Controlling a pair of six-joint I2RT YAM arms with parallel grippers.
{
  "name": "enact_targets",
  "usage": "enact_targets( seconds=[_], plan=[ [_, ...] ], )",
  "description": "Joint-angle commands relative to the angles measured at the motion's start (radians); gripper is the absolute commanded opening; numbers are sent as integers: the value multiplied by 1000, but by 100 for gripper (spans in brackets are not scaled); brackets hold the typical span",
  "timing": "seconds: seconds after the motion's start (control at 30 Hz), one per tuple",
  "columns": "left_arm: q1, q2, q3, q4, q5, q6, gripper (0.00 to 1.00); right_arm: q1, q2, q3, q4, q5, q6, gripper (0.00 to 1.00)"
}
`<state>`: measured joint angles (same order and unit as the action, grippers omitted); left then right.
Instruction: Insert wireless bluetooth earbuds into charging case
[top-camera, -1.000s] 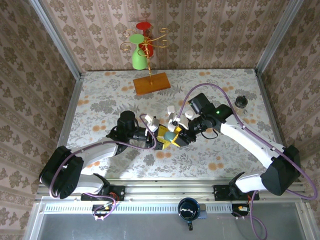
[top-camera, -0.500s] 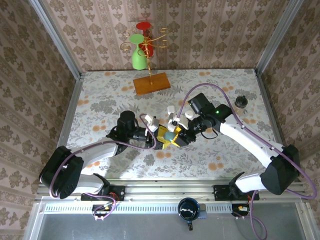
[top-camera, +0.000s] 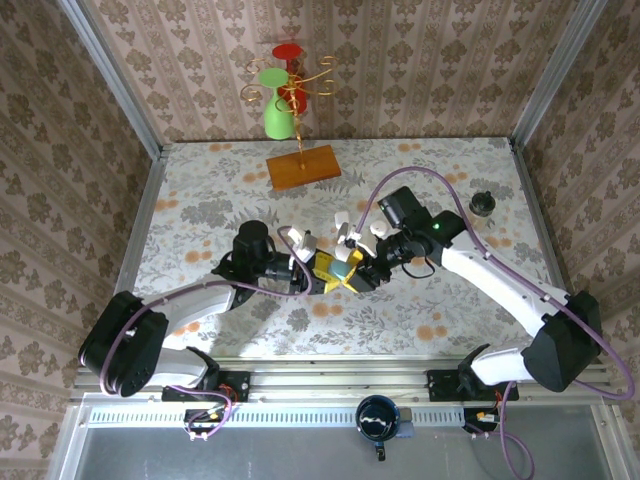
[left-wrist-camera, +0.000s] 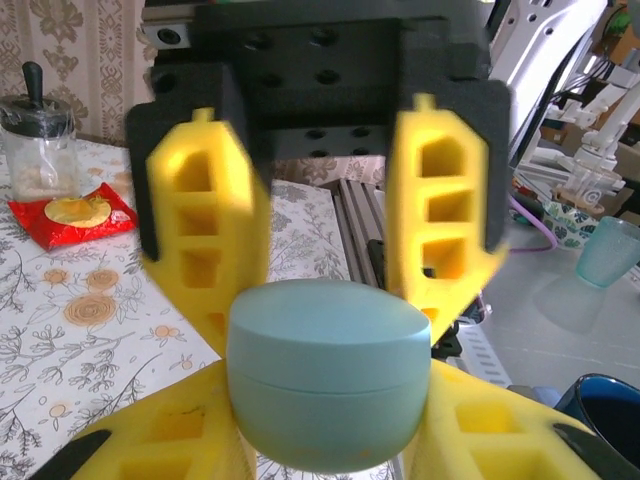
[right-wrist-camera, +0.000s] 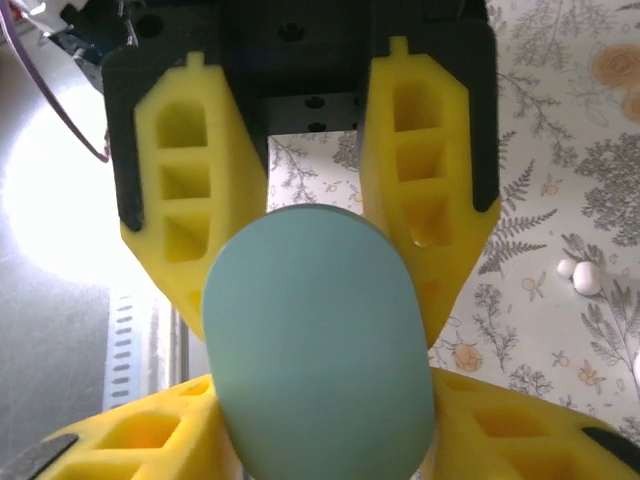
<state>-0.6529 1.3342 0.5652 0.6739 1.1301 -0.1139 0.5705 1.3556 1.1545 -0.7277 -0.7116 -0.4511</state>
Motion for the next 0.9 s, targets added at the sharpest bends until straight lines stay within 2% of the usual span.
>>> enact_targets(
  seconds=[0.0, 0.17, 0.33, 0.57, 0.73, 0.8, 0.87],
  plan=[
    [8, 2, -10, 72, 33, -23, 32, -42, -45, -41, 107, -3, 106, 58],
    [7, -2, -10, 75, 31, -10, 32, -77, -61, -45, 141, 11, 173, 66],
    [16, -10, -24, 66, 2, 28, 32, -98, -76, -53, 170, 5, 201, 67],
    [40, -44, -113, 220, -110, 38, 32, -128, -93, -74, 279, 42, 305, 68],
    [53, -73, -173, 315, -220, 56, 32, -130, -123, -91, 302, -43, 287, 70],
    [61, -82, -191, 337, -252, 68, 31, -131, -161, -121, 384, -68, 352, 71],
    [69, -85, -214, 378, -285, 84, 31, -138, -206, -177, 514, -30, 444, 71]
  ],
)
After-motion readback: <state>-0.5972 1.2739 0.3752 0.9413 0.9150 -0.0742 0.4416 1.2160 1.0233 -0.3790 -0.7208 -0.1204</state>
